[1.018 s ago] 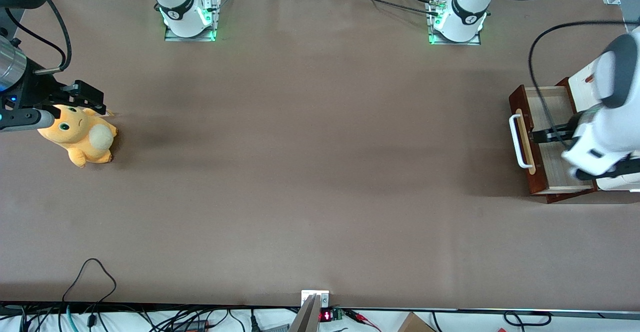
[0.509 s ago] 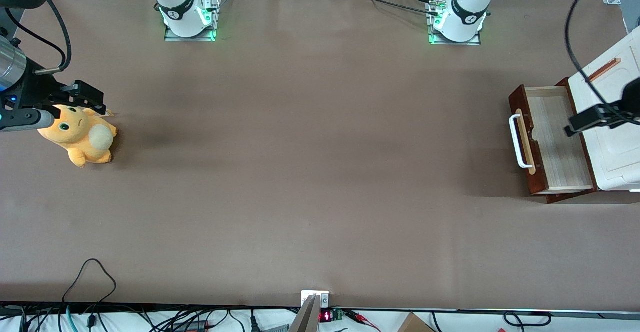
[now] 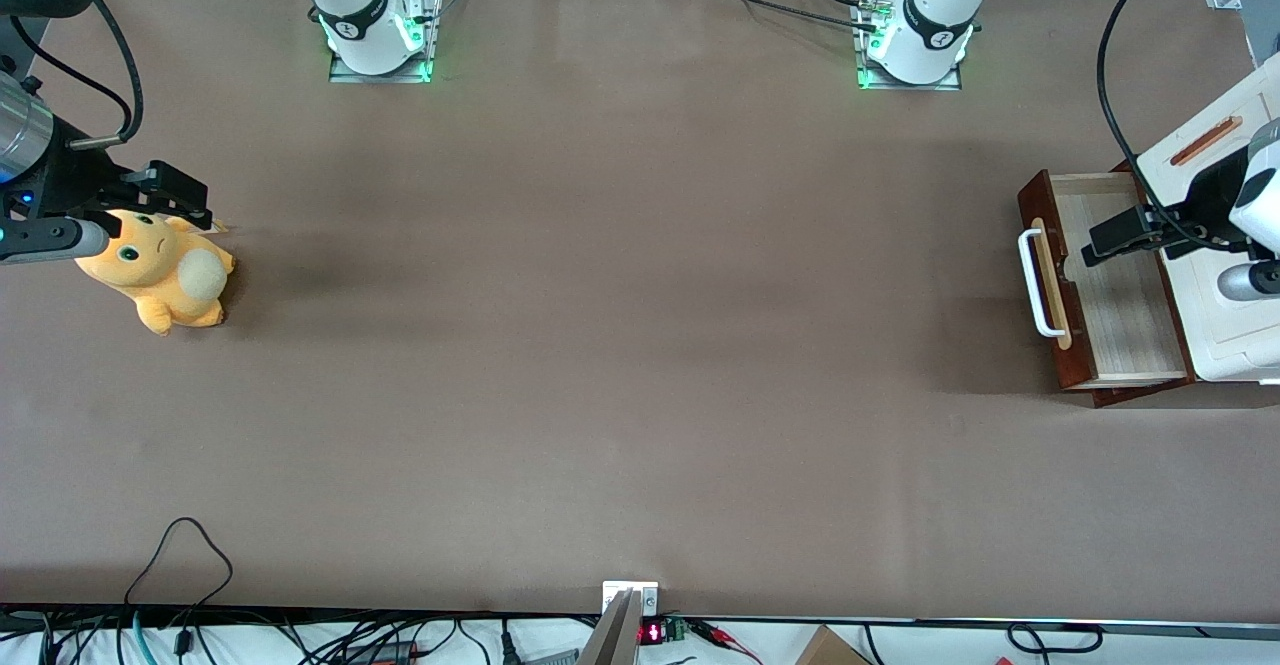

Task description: Open lower drawer with left arm only

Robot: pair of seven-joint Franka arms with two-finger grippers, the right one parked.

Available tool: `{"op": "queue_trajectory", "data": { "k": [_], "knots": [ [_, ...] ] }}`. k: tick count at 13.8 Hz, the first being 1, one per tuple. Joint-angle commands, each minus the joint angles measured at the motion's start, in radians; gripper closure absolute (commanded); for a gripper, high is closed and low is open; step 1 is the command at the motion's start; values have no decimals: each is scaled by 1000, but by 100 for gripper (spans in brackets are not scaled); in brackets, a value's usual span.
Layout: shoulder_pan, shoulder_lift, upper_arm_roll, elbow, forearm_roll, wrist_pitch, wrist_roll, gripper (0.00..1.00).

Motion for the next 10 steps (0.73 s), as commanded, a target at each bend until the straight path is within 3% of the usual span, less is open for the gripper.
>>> {"op": "queue_trajectory", "data": {
  "k": [1, 3, 7, 10],
  "knots": [
    [24, -101, -20, -148, 12, 75, 33, 0],
    [21, -156, -21, -260, 12, 178, 34, 0],
    [17, -127, -21, -137, 58, -22, 97, 0],
    [20, -111, -18, -112, 54, -25, 88, 0]
  ]
}}
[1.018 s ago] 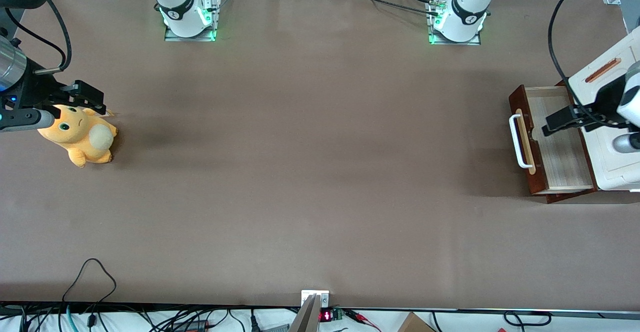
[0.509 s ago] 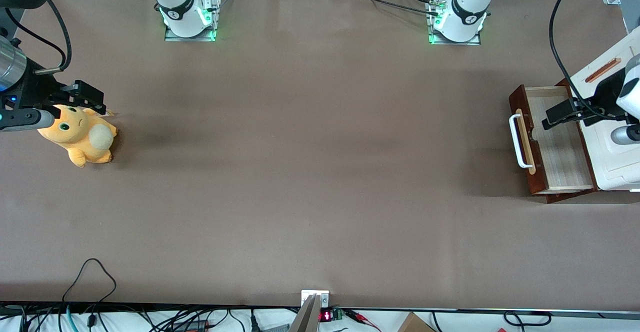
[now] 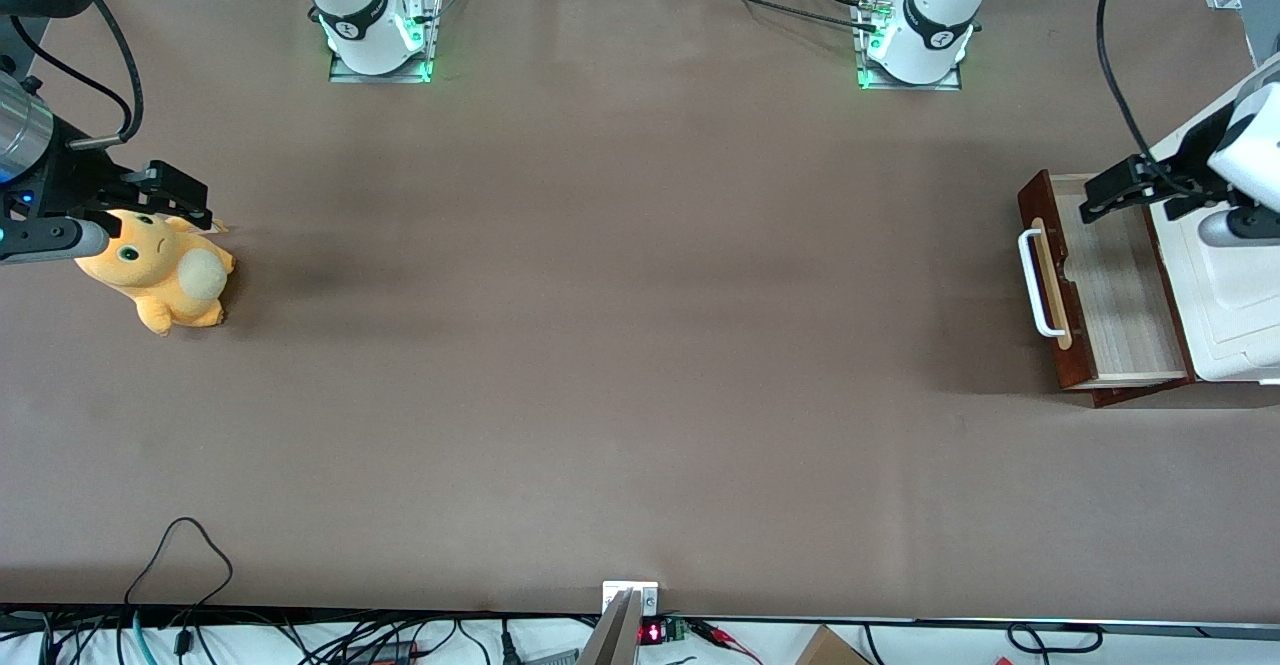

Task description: Open lower drawer with left arm only

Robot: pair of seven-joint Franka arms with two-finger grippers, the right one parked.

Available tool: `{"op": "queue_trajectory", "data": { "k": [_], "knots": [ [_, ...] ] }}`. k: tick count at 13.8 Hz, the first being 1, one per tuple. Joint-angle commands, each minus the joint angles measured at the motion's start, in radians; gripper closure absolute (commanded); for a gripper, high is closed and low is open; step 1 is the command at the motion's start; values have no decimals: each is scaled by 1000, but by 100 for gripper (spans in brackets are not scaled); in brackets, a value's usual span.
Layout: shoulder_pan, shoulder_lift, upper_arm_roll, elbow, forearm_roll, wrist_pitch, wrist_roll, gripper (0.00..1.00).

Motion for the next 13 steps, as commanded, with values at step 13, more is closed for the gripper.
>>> {"op": "queue_trajectory", "data": {
  "k": [13],
  "knots": [
    [12, 31, -10, 63, 13, -15, 41, 0]
  ]
}}
